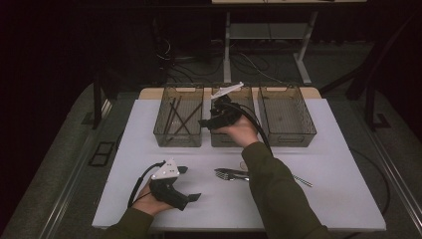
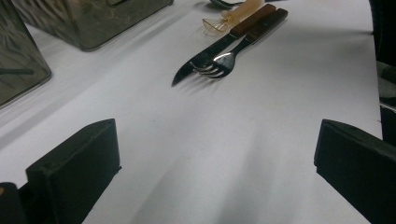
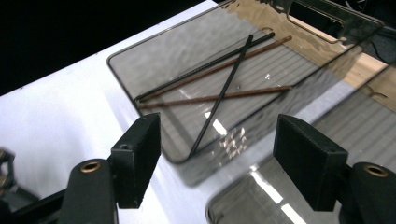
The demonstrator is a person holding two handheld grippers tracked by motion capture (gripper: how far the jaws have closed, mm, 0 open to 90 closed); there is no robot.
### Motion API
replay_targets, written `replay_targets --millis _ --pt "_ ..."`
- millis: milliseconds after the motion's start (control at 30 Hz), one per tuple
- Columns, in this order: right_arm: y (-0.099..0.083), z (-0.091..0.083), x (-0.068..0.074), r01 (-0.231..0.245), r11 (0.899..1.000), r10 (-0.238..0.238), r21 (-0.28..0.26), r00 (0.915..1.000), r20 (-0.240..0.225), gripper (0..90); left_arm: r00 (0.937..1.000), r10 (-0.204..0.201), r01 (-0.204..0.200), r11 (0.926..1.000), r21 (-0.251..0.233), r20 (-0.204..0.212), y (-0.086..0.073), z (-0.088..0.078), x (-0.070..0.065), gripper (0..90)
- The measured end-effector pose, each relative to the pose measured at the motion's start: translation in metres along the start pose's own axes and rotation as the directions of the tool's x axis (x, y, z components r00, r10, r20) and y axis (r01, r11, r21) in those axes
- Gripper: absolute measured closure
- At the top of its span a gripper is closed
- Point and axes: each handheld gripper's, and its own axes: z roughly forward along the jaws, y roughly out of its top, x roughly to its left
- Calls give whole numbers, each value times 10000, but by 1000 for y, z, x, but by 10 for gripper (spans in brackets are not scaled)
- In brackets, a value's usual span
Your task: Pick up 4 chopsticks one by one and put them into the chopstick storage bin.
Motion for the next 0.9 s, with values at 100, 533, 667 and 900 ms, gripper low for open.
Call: replay_targets --millis 100,533,667,900 --pt "-9 -12 -1 21 10000 -21 -14 9999 -145 316 10000 -31 31 10000 -58 17 0 0 0 0" --pt "-55 -64 -3 99 9995 -107 -291 9996 -253 316 10000 -44 44 10000 62 -90 0 -1 0 0" --pt "-68 -75 -5 102 9993 -107 -349 9998 -156 316 9999 -99 99 10000 9 -96 0 -1 -1 0" --pt "-88 -91 -9 -71 9988 64 -487 9999 -148 316 9999 -132 132 9999 13 -108 -1 -1 -1 0"
